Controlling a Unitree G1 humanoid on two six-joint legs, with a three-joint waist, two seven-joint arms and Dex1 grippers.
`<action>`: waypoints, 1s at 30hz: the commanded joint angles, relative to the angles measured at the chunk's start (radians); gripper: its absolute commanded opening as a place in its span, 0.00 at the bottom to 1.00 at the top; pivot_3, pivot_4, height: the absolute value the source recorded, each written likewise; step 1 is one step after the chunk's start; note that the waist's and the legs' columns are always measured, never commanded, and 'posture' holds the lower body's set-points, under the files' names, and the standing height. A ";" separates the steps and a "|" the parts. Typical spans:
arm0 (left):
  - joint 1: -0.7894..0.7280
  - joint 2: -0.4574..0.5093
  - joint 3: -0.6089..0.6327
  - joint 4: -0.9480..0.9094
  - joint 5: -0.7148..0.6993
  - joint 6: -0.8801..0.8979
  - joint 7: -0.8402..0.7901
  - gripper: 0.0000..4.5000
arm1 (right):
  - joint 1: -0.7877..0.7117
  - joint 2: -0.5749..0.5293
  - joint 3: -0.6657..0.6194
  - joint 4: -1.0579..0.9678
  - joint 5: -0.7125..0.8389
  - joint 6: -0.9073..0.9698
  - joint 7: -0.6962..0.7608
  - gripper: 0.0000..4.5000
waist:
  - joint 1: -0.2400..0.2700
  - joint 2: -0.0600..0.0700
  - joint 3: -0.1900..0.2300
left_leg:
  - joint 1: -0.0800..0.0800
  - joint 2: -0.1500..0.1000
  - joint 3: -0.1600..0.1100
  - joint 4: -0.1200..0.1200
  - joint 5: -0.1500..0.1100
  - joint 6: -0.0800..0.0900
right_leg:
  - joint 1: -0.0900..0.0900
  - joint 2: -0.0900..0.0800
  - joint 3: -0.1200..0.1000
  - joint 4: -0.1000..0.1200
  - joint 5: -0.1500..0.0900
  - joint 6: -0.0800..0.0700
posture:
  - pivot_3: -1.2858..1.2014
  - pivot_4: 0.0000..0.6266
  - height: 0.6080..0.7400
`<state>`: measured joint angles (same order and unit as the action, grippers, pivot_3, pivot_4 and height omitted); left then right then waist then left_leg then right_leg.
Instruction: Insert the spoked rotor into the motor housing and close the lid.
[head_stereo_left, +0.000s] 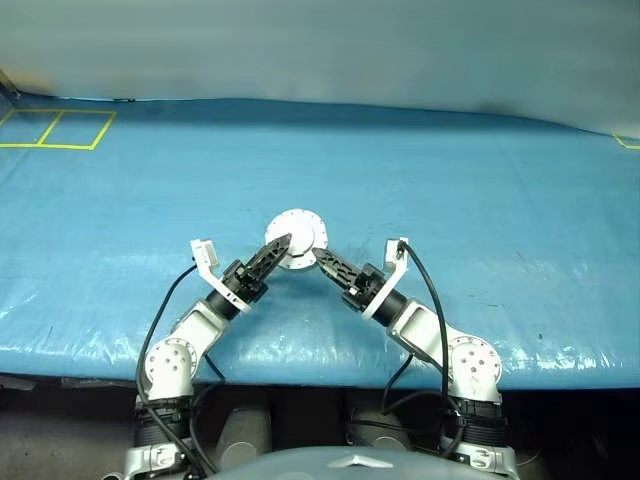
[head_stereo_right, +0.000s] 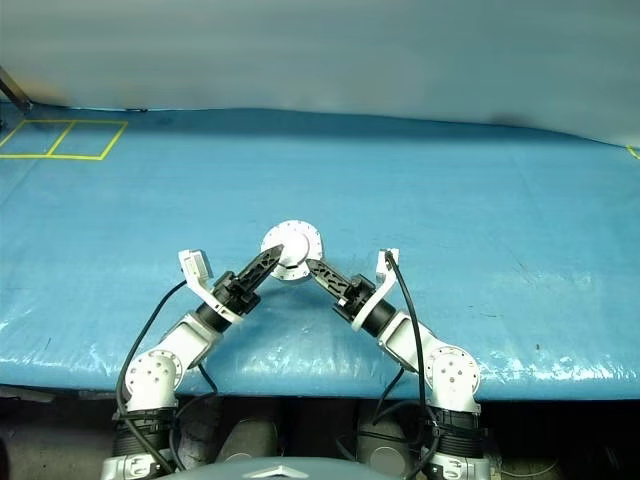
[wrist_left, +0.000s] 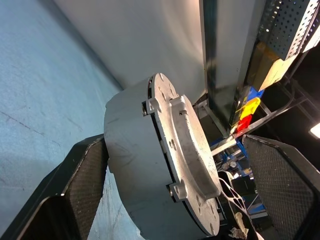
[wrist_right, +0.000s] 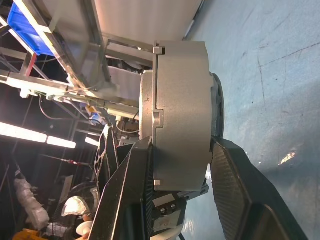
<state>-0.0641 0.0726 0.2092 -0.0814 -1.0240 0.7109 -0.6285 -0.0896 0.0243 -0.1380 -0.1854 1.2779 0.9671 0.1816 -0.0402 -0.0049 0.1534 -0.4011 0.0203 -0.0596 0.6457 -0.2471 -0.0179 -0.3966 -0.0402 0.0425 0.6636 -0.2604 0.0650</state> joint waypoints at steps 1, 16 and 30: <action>0.005 0.007 0.023 0.000 -0.015 -0.003 0.010 0.99 | -0.017 0.007 0.017 -0.053 0.038 -0.008 0.021 0.29 | 0.000 0.000 0.000 | 0.000 0.000 0.000 0.000 0.000 0.000 | 0.000 0.000 0.000 0.000 0.000 0.000 | 0.52 0.24 1.00; -0.013 -0.024 -0.031 0.030 -0.007 0.010 0.019 0.99 | -0.025 0.013 0.022 -0.039 0.043 -0.011 0.009 0.29 | 0.002 0.000 0.000 | 0.000 0.000 0.000 0.000 0.000 0.000 | 0.000 0.000 0.000 0.000 0.000 0.000 | 0.52 0.24 1.00; -0.073 -0.054 -0.016 0.050 -0.004 -0.005 0.034 0.87 | -0.014 0.014 0.019 -0.041 0.042 -0.016 -0.004 0.29 | 0.001 0.000 0.000 | -0.001 0.000 0.000 0.000 0.000 0.000 | 0.000 0.000 0.000 0.000 0.000 0.000 | 0.52 0.24 1.00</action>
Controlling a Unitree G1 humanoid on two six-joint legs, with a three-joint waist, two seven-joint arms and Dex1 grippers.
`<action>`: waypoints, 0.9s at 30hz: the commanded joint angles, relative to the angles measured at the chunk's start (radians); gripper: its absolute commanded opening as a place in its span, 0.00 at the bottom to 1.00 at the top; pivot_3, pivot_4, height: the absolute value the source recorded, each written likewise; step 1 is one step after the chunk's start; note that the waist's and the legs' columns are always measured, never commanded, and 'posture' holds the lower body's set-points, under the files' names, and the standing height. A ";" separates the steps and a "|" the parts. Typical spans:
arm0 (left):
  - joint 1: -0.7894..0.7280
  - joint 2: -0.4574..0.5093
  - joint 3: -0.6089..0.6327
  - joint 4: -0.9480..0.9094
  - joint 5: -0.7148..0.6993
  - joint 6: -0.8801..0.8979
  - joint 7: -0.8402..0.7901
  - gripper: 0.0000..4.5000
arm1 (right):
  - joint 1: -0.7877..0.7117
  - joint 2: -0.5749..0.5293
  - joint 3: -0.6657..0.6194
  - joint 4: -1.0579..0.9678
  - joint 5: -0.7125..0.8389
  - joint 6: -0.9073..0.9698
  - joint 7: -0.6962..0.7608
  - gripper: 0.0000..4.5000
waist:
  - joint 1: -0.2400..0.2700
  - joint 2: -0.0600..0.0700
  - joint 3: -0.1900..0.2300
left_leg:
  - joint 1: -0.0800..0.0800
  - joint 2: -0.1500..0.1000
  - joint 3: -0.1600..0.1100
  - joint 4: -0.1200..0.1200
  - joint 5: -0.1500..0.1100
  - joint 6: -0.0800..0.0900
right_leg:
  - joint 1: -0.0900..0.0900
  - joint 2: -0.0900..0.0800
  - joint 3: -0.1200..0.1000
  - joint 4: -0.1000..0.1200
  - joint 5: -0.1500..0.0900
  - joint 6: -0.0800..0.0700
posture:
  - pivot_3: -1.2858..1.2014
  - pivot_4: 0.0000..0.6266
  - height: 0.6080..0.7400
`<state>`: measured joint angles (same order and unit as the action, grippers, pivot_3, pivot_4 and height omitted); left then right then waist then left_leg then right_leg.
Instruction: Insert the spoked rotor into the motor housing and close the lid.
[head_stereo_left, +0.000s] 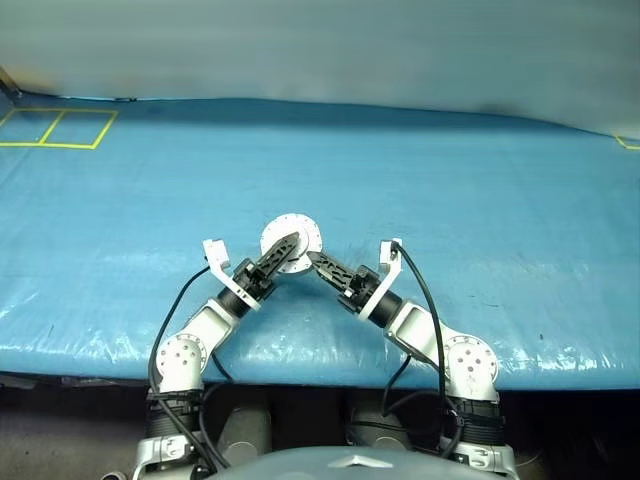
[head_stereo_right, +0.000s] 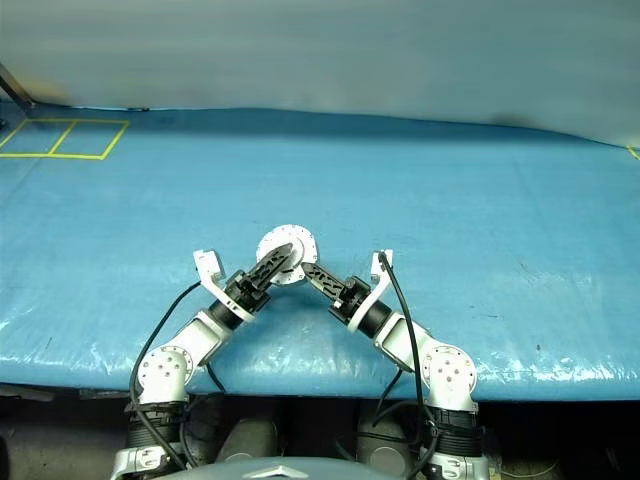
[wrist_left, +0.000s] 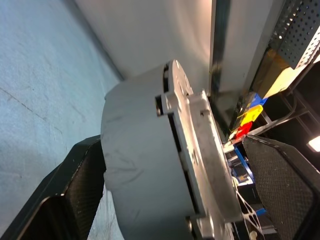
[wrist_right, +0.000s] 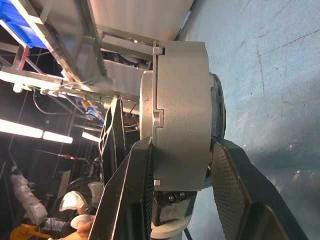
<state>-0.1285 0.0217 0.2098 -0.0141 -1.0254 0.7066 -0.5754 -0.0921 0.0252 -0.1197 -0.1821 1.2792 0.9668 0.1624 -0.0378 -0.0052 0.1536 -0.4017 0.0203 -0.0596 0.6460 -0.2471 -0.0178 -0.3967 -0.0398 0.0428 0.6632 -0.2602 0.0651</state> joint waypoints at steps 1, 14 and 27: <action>-0.009 -0.004 -0.020 -0.014 0.004 0.003 -0.010 0.79 | -0.012 0.013 0.001 -0.043 0.040 -0.016 0.015 0.29 | -0.002 0.000 0.000 | 0.000 0.000 0.000 0.000 0.000 0.000 | 0.000 0.000 0.000 0.000 0.000 0.000 | 0.52 0.24 1.00; -0.044 -0.002 -0.020 -0.007 -0.003 0.023 -0.008 0.60 | -0.020 0.034 -0.009 -0.029 0.053 -0.021 -0.027 0.29 | -0.003 0.000 0.000 | 0.000 0.000 0.000 0.000 0.000 0.000 | 0.000 0.000 0.000 0.000 0.000 0.000 | 0.52 0.24 1.00; -0.010 0.065 -0.099 -0.117 -0.087 0.190 0.006 0.60 | -0.065 0.073 -0.014 0.010 0.063 -0.037 -0.090 0.29 | -0.004 0.000 0.001 | -0.001 0.001 0.000 0.000 0.000 0.000 | 0.000 0.001 0.000 0.000 0.000 0.000 | 0.52 0.24 1.00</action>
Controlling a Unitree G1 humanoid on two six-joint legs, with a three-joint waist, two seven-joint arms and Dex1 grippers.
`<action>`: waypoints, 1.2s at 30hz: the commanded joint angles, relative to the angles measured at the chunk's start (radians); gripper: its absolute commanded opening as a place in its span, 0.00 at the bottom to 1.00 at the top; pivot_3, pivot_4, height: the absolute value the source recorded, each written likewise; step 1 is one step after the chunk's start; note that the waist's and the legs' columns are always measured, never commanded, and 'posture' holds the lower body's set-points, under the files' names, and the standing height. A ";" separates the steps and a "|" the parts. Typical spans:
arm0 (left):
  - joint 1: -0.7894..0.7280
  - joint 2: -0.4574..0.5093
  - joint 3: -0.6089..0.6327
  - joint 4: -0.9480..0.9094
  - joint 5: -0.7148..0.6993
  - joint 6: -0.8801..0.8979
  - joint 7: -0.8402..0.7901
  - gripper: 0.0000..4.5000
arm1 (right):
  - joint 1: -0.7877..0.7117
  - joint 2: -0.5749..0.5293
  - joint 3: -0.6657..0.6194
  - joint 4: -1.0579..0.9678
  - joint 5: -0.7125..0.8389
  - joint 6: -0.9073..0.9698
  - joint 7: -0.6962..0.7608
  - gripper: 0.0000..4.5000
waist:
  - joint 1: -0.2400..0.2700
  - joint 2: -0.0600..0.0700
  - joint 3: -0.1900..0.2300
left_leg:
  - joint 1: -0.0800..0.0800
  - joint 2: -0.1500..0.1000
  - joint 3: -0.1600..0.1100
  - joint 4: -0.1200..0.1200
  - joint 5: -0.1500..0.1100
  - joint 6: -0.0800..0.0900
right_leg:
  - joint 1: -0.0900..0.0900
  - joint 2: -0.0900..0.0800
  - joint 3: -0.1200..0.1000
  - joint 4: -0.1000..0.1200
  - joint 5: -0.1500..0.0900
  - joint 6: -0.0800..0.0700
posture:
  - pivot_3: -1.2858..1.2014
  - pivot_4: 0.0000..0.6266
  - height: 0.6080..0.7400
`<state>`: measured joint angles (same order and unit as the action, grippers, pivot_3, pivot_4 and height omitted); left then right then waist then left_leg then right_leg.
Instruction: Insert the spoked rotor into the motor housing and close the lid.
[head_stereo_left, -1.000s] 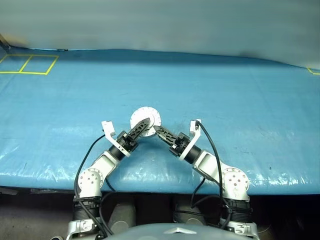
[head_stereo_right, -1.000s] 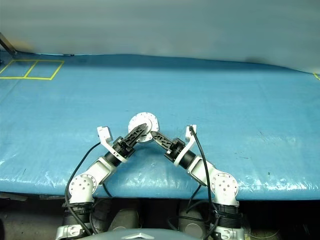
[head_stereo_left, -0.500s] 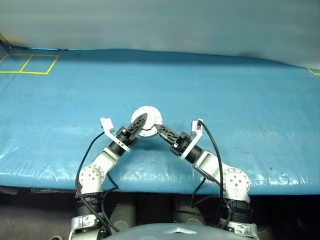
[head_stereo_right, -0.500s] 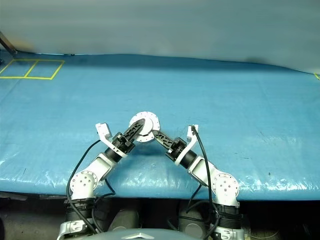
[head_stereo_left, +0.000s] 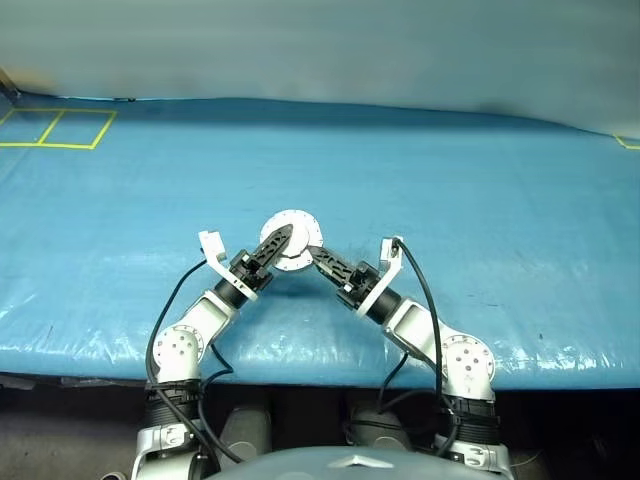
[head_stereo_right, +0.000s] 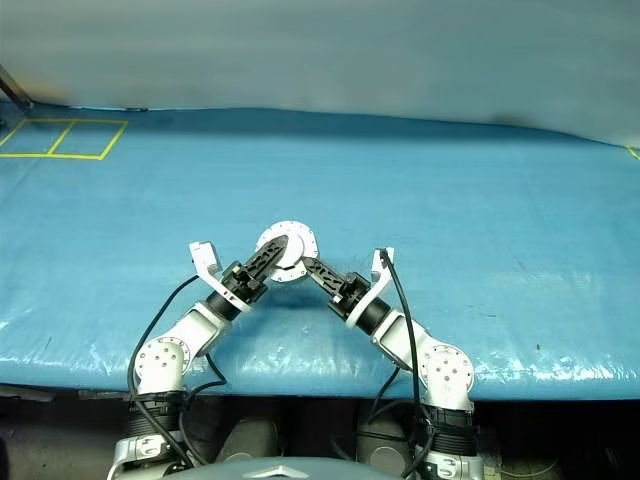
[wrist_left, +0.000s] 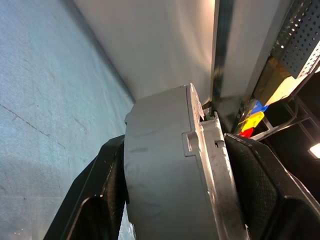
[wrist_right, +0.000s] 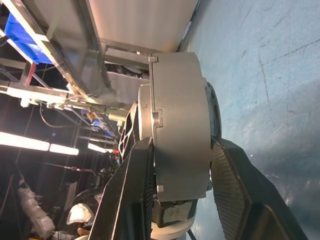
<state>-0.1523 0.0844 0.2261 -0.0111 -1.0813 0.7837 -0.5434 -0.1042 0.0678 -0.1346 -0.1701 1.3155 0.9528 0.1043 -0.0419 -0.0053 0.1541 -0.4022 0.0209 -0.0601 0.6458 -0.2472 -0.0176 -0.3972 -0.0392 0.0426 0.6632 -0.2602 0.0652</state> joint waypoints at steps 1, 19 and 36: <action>0.018 0.013 -0.125 -0.129 -0.024 0.118 -0.023 0.60 | -0.054 0.034 -0.001 0.001 0.031 -0.025 -0.037 0.29 | 0.001 0.000 0.000 | 0.000 0.000 0.000 0.000 0.000 0.000 | 0.000 0.000 0.000 0.000 0.000 0.000 | 0.52 0.24 1.00; 0.040 0.183 -0.176 -0.036 0.107 0.075 -0.191 0.60 | -0.062 0.024 0.018 0.009 0.027 0.013 -0.024 0.29 | 0.002 0.001 0.001 | 0.000 0.000 0.001 0.000 0.000 0.000 | -0.001 0.000 0.000 0.000 0.000 0.000 | 0.52 0.24 1.00; -0.047 0.268 -0.088 0.567 0.334 -0.244 -0.627 0.57 | -0.074 0.012 0.019 0.010 0.016 0.036 0.002 0.74 | -0.004 0.006 -0.002 | 0.004 0.000 0.001 -0.001 0.000 0.000 | 0.000 0.001 0.001 0.003 0.000 -0.001 | 0.52 0.24 1.00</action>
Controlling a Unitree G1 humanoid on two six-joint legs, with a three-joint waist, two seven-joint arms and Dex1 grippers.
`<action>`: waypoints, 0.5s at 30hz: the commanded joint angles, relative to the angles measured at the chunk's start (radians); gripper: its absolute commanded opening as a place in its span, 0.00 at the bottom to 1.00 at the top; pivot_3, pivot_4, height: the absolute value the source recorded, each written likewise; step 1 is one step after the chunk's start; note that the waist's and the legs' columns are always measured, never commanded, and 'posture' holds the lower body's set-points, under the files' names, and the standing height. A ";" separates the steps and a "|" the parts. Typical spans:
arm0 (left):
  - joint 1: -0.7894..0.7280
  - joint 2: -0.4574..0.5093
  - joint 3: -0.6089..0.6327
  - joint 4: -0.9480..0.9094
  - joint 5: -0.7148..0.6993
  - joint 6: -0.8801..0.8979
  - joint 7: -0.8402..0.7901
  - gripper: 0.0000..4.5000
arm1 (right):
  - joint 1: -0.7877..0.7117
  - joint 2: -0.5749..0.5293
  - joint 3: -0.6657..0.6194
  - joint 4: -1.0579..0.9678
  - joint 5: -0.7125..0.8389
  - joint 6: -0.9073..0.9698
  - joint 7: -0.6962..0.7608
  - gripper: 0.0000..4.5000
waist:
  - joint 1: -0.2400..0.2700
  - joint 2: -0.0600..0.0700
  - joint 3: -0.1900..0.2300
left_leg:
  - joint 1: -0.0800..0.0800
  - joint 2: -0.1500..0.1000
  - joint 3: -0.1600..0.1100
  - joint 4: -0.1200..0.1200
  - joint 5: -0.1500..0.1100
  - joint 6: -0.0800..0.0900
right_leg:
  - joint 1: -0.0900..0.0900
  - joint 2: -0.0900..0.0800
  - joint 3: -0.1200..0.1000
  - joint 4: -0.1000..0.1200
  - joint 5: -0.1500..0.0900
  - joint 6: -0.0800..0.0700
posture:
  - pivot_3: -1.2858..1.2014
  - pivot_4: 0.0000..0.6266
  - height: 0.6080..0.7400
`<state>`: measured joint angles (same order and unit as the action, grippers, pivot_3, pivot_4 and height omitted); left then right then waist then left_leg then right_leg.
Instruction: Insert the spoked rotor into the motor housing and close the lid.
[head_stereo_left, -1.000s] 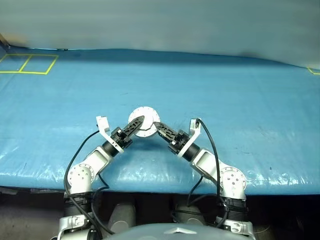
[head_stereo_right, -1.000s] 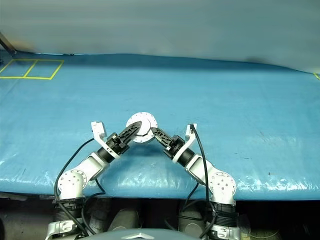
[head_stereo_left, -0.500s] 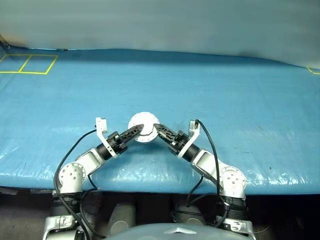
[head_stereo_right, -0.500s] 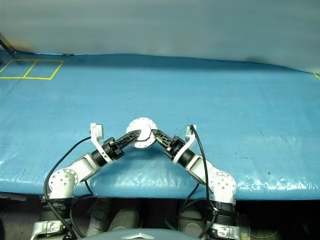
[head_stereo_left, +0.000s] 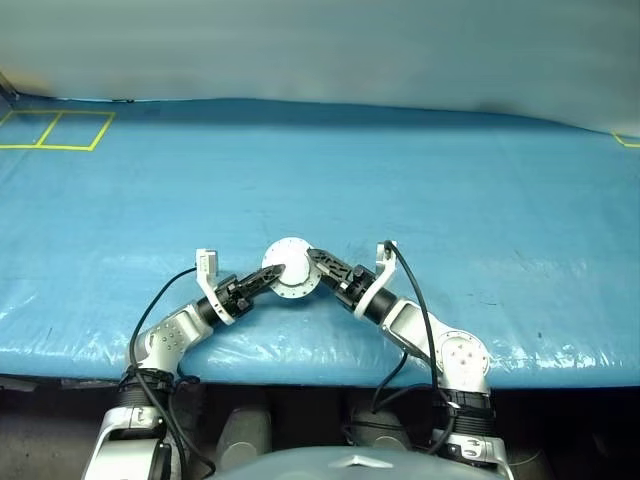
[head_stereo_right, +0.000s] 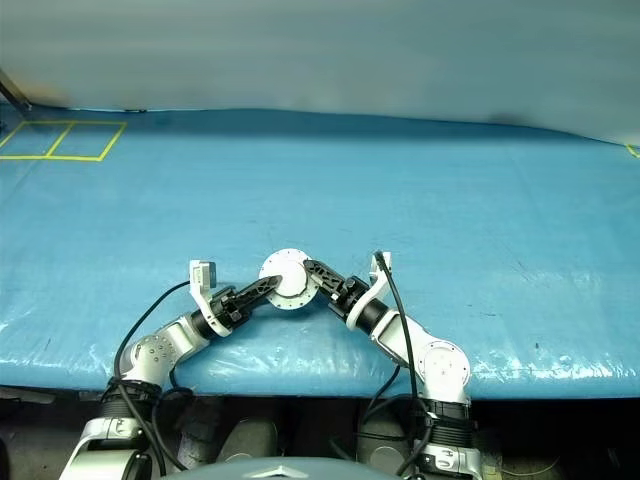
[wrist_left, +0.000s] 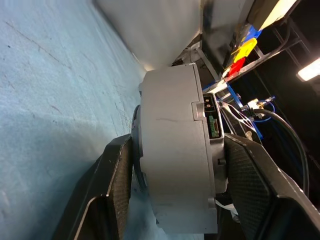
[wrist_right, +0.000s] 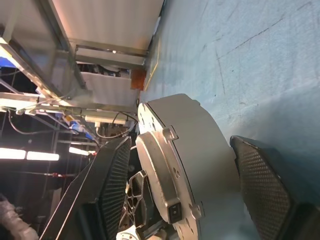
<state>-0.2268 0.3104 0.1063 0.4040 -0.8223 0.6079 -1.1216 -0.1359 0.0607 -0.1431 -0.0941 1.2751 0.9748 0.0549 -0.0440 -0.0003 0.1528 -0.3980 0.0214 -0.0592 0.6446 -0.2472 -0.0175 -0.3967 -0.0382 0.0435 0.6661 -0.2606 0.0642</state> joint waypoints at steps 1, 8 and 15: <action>0.026 0.046 0.037 0.174 0.076 -0.082 -0.074 0.54 | -0.042 0.019 0.029 -0.065 0.056 0.014 0.052 0.74 | -0.005 0.004 -0.002 | 0.002 0.001 0.000 0.000 0.000 0.000 | 0.001 0.001 0.000 0.000 0.000 -0.001 | 0.52 0.24 1.00; 0.019 0.060 0.057 0.247 0.111 -0.144 -0.128 0.53 | -0.044 0.016 0.029 -0.063 0.051 0.014 0.051 0.74 | -0.026 0.015 -0.009 | 0.007 0.009 -0.001 -0.002 0.002 0.004 | 0.002 0.013 0.002 0.002 0.001 -0.005 | 0.52 0.24 1.00; -0.007 0.065 0.196 0.256 0.026 -0.095 -0.169 0.53 | -0.041 0.013 0.028 -0.063 0.050 0.009 0.056 0.74 | -0.046 0.018 -0.011 | 0.022 0.010 -0.001 -0.018 0.005 0.009 | 0.004 0.021 0.011 0.004 0.000 -0.011 | 0.52 0.24 1.00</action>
<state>-0.2531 0.3678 0.2394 0.6256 -0.7456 0.4914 -1.2564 -0.1712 0.0688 -0.1222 -0.1277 1.3034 0.9885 0.0983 -0.0903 0.0178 0.1414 -0.3768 0.0326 -0.0600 0.6264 -0.2422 -0.0086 -0.3942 -0.0163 0.0551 0.6724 -0.2609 0.0516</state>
